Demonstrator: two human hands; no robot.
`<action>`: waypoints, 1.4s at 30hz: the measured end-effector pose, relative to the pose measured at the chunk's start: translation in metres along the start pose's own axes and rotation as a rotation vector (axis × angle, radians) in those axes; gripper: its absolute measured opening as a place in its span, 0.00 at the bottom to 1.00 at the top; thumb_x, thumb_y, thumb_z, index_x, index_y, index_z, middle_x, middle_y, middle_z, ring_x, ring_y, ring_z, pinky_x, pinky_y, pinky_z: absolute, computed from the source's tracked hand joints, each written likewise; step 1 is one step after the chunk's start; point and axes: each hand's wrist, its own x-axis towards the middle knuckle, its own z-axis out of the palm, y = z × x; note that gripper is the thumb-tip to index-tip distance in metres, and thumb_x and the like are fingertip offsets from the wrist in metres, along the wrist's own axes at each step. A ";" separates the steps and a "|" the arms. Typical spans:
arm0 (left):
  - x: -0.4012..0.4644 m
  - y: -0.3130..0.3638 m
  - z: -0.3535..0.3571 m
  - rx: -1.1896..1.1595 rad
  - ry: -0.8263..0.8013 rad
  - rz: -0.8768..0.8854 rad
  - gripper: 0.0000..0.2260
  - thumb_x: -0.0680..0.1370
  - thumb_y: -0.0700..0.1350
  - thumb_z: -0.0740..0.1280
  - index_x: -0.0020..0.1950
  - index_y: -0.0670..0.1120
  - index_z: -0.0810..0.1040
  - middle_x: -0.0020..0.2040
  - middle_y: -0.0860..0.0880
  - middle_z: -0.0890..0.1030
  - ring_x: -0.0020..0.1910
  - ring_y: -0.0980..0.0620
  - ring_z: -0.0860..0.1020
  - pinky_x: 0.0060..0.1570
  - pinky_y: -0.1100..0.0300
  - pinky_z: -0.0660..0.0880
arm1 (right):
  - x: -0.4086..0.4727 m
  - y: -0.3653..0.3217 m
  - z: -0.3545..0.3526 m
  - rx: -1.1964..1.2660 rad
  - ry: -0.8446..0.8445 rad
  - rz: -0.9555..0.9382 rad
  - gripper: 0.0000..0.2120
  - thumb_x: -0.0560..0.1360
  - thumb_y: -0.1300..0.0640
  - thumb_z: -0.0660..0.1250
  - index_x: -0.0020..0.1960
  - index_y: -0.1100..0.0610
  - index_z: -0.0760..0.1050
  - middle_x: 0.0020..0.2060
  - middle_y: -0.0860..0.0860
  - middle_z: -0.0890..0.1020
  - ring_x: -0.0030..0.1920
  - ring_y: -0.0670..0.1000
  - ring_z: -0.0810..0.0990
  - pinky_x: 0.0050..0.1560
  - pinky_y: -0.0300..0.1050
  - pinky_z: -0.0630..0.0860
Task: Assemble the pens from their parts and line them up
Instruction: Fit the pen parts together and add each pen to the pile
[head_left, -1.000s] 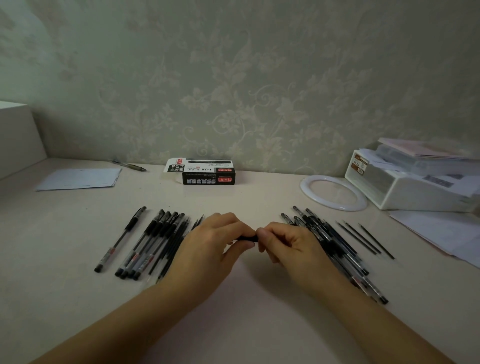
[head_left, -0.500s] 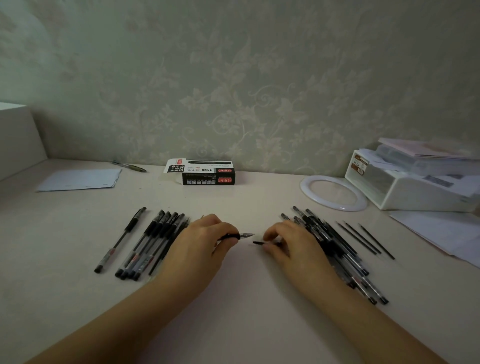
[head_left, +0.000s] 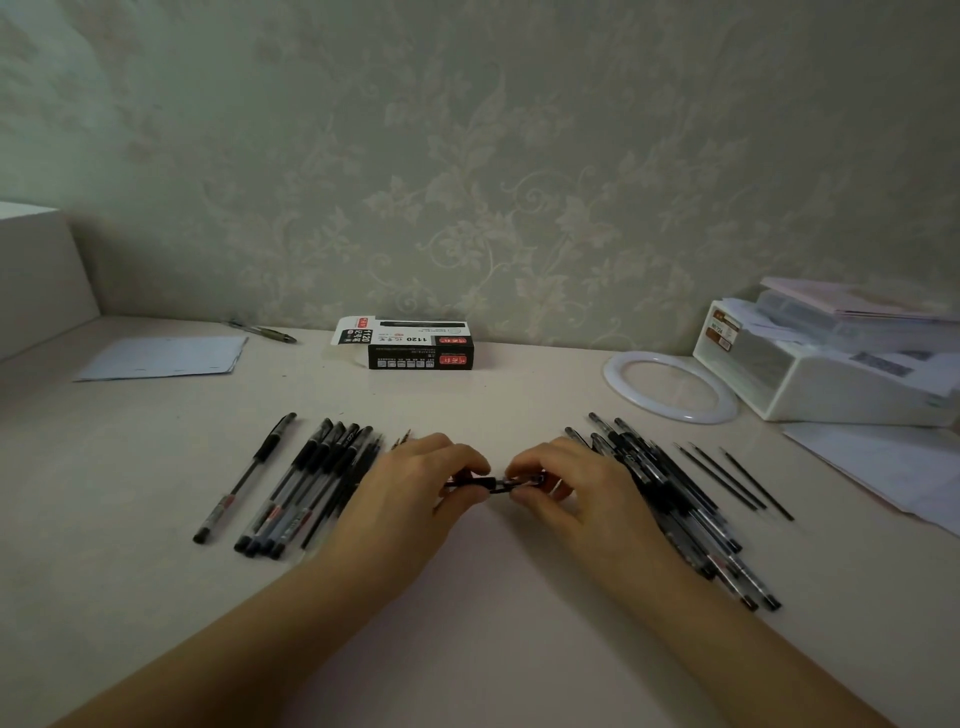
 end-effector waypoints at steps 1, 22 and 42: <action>0.000 0.000 -0.001 -0.017 -0.012 0.012 0.05 0.75 0.46 0.71 0.51 0.49 0.83 0.42 0.55 0.80 0.40 0.58 0.77 0.42 0.63 0.74 | 0.000 0.000 -0.001 0.011 0.012 -0.008 0.06 0.74 0.62 0.72 0.50 0.56 0.82 0.43 0.46 0.81 0.44 0.43 0.78 0.46 0.36 0.75; 0.003 0.006 -0.007 -0.010 -0.042 0.077 0.06 0.76 0.43 0.70 0.51 0.47 0.83 0.43 0.51 0.80 0.39 0.55 0.76 0.41 0.65 0.71 | 0.001 -0.005 -0.004 0.211 0.034 0.062 0.06 0.72 0.62 0.75 0.48 0.55 0.86 0.40 0.45 0.85 0.41 0.47 0.82 0.45 0.40 0.77; -0.001 -0.076 -0.063 0.461 0.041 -0.746 0.10 0.80 0.45 0.60 0.56 0.44 0.76 0.47 0.43 0.73 0.44 0.42 0.75 0.42 0.51 0.74 | -0.007 0.024 -0.028 -0.412 0.154 0.399 0.07 0.75 0.51 0.70 0.46 0.53 0.75 0.41 0.45 0.72 0.39 0.46 0.72 0.38 0.40 0.67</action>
